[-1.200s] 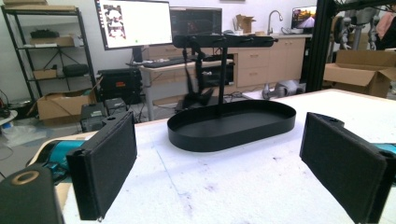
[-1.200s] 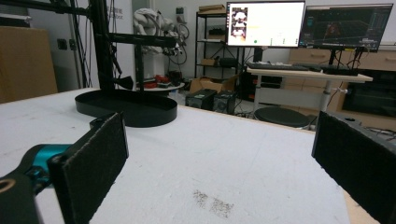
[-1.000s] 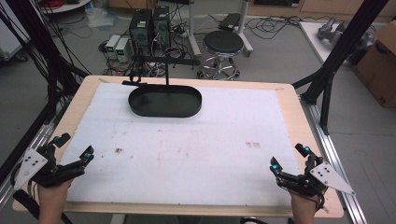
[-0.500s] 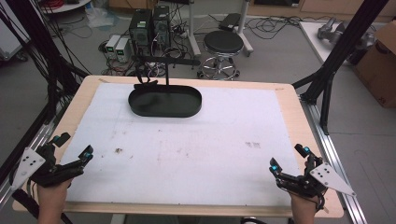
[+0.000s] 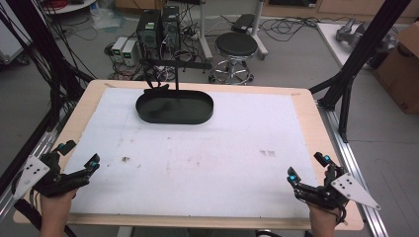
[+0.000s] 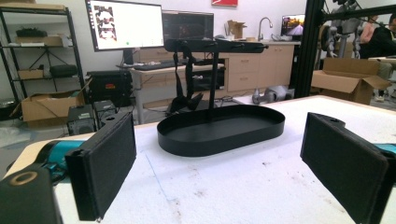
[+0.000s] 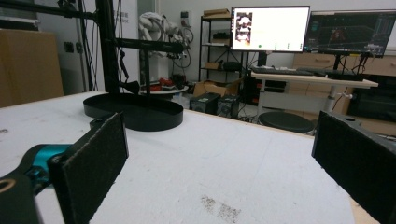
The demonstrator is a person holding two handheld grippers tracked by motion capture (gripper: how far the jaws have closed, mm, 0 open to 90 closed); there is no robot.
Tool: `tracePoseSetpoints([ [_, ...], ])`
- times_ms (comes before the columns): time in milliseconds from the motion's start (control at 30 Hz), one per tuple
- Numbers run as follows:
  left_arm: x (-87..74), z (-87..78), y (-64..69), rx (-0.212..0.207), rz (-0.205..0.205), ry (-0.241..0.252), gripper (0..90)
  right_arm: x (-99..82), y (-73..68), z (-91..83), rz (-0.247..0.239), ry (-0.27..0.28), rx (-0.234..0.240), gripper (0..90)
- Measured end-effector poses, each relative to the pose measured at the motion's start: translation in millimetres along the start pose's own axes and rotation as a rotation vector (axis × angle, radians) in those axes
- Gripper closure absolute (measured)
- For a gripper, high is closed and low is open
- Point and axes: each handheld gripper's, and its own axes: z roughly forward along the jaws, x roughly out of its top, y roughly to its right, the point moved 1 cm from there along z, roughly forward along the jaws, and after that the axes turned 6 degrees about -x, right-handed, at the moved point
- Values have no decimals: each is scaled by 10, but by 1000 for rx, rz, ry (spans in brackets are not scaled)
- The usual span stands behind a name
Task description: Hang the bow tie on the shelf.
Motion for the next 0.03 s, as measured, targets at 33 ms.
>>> tracePoseSetpoints([
  [33,5,3,2,-3,-1,1,107,8,5,-9,5,2,-2,27],
])
